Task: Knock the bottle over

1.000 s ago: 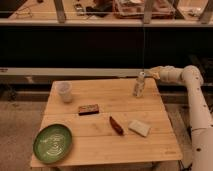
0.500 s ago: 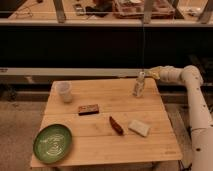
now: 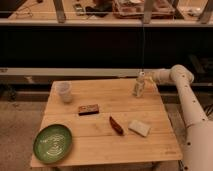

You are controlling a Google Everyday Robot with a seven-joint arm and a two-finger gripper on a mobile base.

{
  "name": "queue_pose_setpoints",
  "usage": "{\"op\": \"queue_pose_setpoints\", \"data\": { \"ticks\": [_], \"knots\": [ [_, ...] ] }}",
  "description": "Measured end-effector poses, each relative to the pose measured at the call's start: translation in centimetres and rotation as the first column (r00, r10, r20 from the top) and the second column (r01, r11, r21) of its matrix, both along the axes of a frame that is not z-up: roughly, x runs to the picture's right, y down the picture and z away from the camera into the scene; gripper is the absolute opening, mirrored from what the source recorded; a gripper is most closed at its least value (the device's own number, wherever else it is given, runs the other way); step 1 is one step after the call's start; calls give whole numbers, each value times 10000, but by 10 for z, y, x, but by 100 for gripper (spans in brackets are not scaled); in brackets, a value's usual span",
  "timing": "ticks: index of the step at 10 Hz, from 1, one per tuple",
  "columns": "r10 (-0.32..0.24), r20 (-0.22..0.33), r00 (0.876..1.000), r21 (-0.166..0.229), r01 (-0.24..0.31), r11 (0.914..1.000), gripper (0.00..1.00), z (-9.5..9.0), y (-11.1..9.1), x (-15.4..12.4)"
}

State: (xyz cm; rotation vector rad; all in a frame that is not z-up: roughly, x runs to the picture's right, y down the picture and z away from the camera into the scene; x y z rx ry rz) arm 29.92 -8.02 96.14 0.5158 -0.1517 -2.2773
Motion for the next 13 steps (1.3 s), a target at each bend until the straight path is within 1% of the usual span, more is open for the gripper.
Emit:
{"op": "queue_pose_setpoints", "data": {
  "ticks": [1, 2, 3, 4, 5, 6, 7, 9, 10, 11, 12, 13],
  "knots": [
    [517, -196, 9985, -483, -526, 9974, 0, 1, -2, -4],
    [1321, -398, 9904, -902, -1352, 9867, 0, -2, -9, -5],
    [1719, -446, 9841, -1075, -1758, 9785, 0, -4, -13, -6],
    [2108, -439, 9766, -1280, -2147, 9682, 0, -7, -17, -10],
    [2341, -360, 9715, -1469, -2369, 9604, 0, -8, -18, -18],
    [2484, -327, 9681, -1601, -2504, 9548, 0, -9, -17, -20],
    [2685, -308, 9628, -1793, -2696, 9461, 0, -8, -13, -21],
    [3257, -138, 9454, -2351, -3197, 9179, 0, -7, -4, -24],
    [3427, 17, 9394, -2606, -3305, 9071, 0, -8, -1, -28],
    [3624, 462, 9309, -3068, -3320, 8920, 0, -14, 5, -42],
    [3732, 900, 9234, -3424, -3232, 8822, 0, -23, 10, -55],
    [3747, 1638, 9126, -3868, -2900, 8754, 0, -42, 18, -72]
  ]
}}
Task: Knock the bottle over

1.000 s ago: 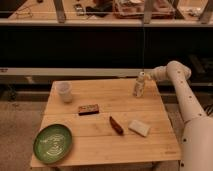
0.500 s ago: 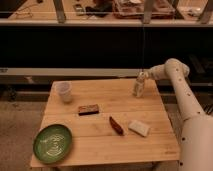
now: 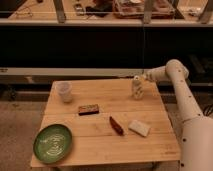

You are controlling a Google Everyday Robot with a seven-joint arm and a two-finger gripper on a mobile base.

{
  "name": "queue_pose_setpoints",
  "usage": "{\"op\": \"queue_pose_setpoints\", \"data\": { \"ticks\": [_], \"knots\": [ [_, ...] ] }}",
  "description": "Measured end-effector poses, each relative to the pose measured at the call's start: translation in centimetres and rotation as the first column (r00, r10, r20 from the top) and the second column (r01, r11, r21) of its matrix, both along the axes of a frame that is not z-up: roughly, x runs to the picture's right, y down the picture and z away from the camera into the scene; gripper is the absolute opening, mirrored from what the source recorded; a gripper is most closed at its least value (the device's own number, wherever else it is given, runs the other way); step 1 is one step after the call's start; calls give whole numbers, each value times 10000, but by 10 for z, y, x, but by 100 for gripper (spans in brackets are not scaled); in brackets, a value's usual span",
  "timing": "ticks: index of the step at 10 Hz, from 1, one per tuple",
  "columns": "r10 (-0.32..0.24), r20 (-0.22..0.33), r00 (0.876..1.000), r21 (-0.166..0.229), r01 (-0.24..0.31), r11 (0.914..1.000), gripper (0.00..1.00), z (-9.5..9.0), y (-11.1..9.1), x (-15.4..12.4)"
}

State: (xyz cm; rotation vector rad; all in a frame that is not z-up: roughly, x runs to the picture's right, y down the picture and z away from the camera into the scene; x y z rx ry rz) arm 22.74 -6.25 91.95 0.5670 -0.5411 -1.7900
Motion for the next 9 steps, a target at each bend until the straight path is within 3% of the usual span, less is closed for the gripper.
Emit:
{"op": "queue_pose_setpoints", "data": {
  "ticks": [1, 2, 4, 5, 6, 7, 8, 9],
  "knots": [
    [-160, 934, 9955, -197, 179, 9996, 0, -26, 12, -17],
    [-432, 1943, 9800, -457, 530, 9975, 0, -60, 31, -34],
    [-960, 3477, 9327, -1137, 1436, 9831, 0, -130, 85, -46],
    [-1152, 4295, 8957, -1540, 1983, 9680, 0, -175, 121, -45],
    [-1279, 4793, 8683, -1720, 2359, 9564, 0, -202, 142, -47],
    [-1356, 5105, 8491, -1815, 2605, 9483, 4, -221, 155, -47],
    [-1417, 5318, 8349, -1889, 2801, 9412, 15, -233, 165, -47],
    [-1415, 5338, 8337, -1890, 2807, 9410, 23, -234, 166, -48]
  ]
}}
